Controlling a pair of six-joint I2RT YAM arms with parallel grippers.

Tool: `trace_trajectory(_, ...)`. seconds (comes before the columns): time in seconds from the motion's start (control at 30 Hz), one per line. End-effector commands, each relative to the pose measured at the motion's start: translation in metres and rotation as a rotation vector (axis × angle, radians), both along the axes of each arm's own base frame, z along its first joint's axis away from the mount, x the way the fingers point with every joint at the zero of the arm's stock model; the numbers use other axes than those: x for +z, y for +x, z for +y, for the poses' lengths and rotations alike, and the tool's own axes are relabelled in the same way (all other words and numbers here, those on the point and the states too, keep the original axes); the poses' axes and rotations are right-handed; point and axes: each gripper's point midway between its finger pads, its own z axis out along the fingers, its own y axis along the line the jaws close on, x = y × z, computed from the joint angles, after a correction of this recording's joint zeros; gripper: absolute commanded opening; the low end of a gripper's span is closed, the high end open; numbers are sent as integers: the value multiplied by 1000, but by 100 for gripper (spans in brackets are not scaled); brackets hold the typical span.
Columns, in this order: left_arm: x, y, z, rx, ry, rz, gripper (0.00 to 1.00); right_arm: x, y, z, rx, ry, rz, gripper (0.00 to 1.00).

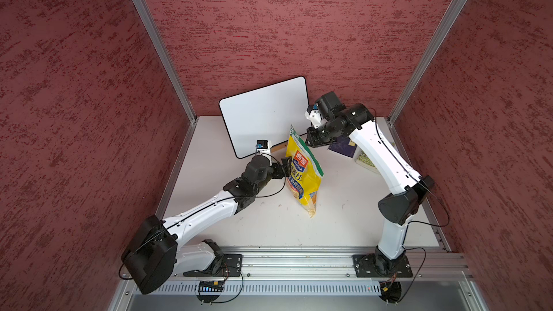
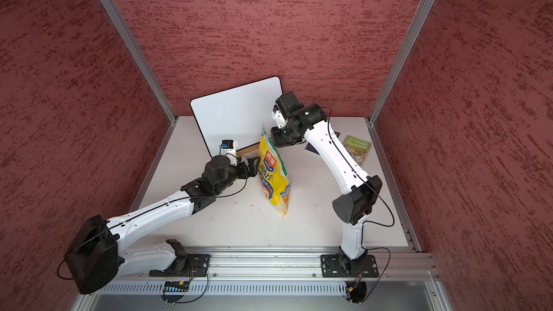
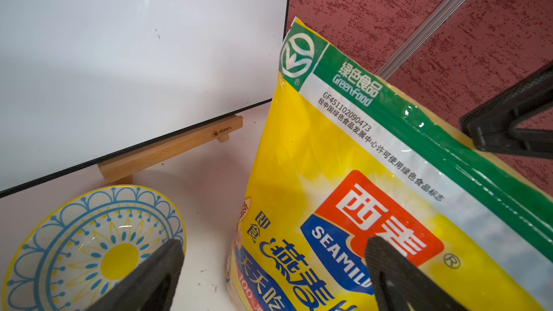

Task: Pour the oats into the breakfast bowl
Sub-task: Open the oats bag at the center of the board.

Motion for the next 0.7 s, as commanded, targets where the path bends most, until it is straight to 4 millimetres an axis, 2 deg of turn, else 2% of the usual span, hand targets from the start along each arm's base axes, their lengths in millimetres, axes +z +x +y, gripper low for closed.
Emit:
trace_trajectory(0.0, 9, 3, -2, 0, 4, -30, 100, -3, 3, 0, -6, -23, -13, 20)
trace_trajectory(0.13, 8, 3, -3, -1, 6, -30, 100, -4, 3, -1, -9, -29, -13, 15)
trace_trajectory(0.67, 8, 3, -2, -1, 8, -29, 100, -21, -6, -2, 24, -75, 41, 16)
